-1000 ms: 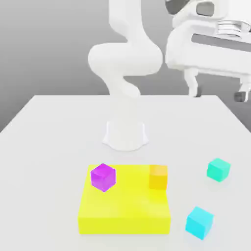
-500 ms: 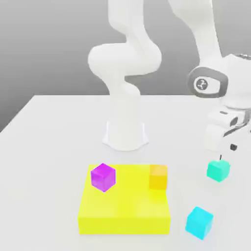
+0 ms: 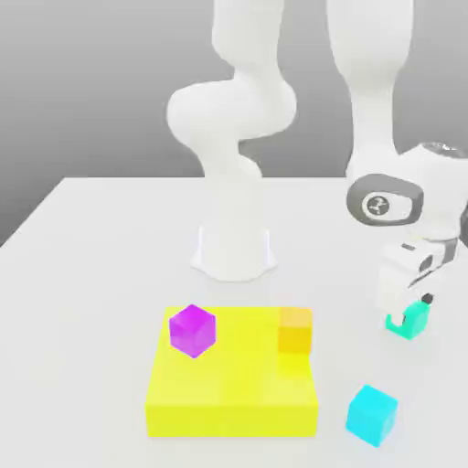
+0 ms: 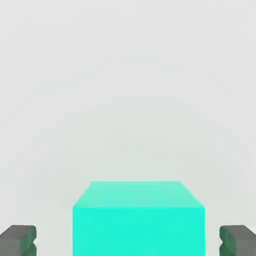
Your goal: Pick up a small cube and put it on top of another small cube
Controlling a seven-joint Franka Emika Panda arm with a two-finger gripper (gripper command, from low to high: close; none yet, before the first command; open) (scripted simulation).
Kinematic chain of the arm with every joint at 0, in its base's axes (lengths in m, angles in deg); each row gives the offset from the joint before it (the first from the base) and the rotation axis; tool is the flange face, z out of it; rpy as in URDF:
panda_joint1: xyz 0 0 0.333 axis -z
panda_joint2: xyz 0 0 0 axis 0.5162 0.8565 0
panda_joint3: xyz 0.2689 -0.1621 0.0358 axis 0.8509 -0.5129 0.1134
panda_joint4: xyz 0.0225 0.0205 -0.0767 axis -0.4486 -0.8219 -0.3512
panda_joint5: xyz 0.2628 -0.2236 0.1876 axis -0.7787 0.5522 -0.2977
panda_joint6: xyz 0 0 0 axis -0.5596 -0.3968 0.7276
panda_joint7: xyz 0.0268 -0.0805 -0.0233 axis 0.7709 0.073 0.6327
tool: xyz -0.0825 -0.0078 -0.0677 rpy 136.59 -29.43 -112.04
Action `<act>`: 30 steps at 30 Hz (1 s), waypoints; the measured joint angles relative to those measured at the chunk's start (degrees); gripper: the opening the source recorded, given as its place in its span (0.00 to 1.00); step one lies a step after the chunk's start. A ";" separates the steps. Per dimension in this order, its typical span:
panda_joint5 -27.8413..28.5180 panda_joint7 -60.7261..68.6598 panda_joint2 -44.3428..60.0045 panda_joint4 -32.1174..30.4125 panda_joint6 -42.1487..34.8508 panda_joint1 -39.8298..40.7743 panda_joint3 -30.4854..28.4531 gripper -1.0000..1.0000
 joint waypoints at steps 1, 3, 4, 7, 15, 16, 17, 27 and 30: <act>0.01 -0.01 0.00 0.00 0.01 0.00 0.00 0.00; 0.07 -0.07 0.00 0.00 0.08 0.01 0.01 0.00; 0.10 -0.10 0.00 0.00 0.11 0.01 0.01 0.00; -0.56 0.40 -0.42 -0.08 -0.23 0.77 0.93 0.00; -16.48 12.23 -8.46 -2.21 -5.22 10.12 14.04 0.00; -18.48 13.72 -9.46 -2.50 -5.83 10.85 15.22 0.00; -20.40 15.16 -10.44 -2.80 -6.44 11.42 16.22 0.00; -28.62 9.38 -14.52 -0.99 -12.31 16.20 15.76 0.00; -28.82 1.75 -14.14 1.24 -14.11 18.03 13.63 0.00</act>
